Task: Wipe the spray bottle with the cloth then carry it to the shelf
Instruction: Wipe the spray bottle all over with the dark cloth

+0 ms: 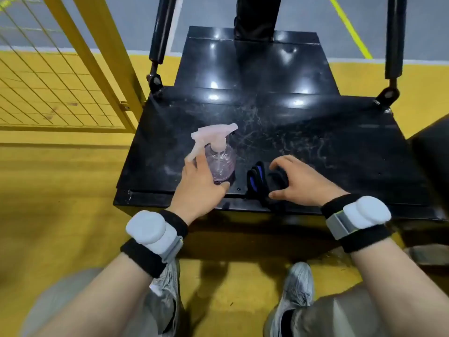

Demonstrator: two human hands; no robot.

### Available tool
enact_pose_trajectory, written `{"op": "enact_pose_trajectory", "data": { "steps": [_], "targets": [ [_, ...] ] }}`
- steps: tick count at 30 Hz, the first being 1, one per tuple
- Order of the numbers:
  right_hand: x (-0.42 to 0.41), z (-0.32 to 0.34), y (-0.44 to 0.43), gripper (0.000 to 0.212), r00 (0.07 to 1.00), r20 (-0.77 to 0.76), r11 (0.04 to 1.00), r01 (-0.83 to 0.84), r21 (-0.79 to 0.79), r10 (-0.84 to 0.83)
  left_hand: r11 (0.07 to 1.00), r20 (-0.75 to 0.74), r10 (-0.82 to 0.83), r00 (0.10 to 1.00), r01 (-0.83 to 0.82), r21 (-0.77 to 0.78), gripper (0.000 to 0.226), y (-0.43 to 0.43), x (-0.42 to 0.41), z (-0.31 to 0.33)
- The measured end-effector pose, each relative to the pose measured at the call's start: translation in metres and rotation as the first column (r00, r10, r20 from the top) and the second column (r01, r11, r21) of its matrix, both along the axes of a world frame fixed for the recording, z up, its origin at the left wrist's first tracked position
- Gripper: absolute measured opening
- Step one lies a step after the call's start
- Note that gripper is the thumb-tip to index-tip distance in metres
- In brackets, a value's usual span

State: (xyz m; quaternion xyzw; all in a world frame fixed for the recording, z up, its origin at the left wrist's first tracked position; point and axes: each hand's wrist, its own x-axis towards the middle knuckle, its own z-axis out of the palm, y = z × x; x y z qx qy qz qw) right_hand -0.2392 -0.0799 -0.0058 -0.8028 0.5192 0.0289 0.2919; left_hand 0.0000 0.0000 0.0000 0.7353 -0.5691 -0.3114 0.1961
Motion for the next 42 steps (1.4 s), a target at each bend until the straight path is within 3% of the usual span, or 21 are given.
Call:
{"op": "enact_pose_trajectory", "data": {
  "steps": [3, 5, 17, 20, 23, 26, 29, 31, 34, 36, 38, 42],
  "targets": [
    [-0.008, -0.008, -0.002, 0.072, 0.997, -0.060, 0.999, -0.054, -0.007, 0.054, 0.998, -0.025, 0.047, 0.999, -0.047, -0.031, 0.102, -0.009, -0.002, -0.005],
    [-0.013, -0.015, 0.000, 0.075, 0.997, -0.021, 0.997, -0.070, -0.019, 0.070, 0.996, -0.047, 0.080, 0.996, -0.082, -0.030, 0.098, -0.013, -0.002, -0.007],
    [-0.017, -0.025, -0.010, 0.044, 0.996, 0.039, 0.949, -0.059, -0.310, 0.074, 0.992, -0.007, 0.072, 0.997, -0.072, -0.100, 0.080, -0.028, -0.004, -0.013],
    [-0.015, -0.017, -0.012, 0.042, 0.987, 0.161, 0.936, 0.046, -0.350, 0.012, 0.993, -0.004, 0.058, 0.998, -0.058, -0.104, 0.081, -0.029, -0.006, -0.007],
    [-0.012, -0.006, -0.012, 0.040, 0.898, 0.429, 0.923, 0.243, -0.299, -0.098, 0.997, -0.123, 0.029, 0.992, -0.037, -0.065, 0.074, -0.033, -0.006, -0.001],
    [-0.002, 0.011, -0.016, 0.039, 0.685, 0.706, 0.912, 0.385, -0.142, -0.179, 0.999, -0.342, 0.028, 0.939, -0.019, 0.030, 0.064, -0.040, -0.005, 0.009],
    [0.013, 0.028, -0.011, 0.040, 0.486, 0.857, 0.934, 0.356, -0.018, -0.169, 0.996, -0.532, 0.050, 0.845, 0.000, 0.093, 0.055, -0.044, -0.007, 0.016],
    [0.021, 0.032, -0.006, 0.040, 0.484, 0.863, 0.946, 0.323, -0.023, -0.144, 0.993, -0.647, 0.067, 0.760, 0.015, 0.121, 0.046, -0.047, -0.016, 0.017],
    [0.028, 0.030, 0.000, 0.042, 0.667, 0.742, 0.936, 0.300, -0.185, -0.067, 0.989, -0.734, 0.126, 0.668, -0.027, 0.145, 0.043, -0.053, -0.030, 0.017],
    [0.028, 0.028, 0.004, 0.043, 0.734, 0.678, 0.921, 0.290, -0.259, -0.040, 0.986, -0.767, 0.159, 0.622, -0.069, 0.149, 0.040, -0.055, -0.037, 0.021],
    [0.029, 0.028, 0.007, 0.042, 0.704, 0.709, 0.915, 0.317, -0.249, -0.051, 0.990, -0.803, 0.141, 0.579, -0.077, 0.118, 0.040, -0.057, -0.044, 0.024],
    [0.033, 0.030, 0.006, 0.040, 0.463, 0.880, 0.920, 0.382, -0.092, -0.104, 0.984, -0.857, 0.143, 0.495, -0.162, 0.071, 0.051, -0.064, -0.056, 0.030]
  ]
}}
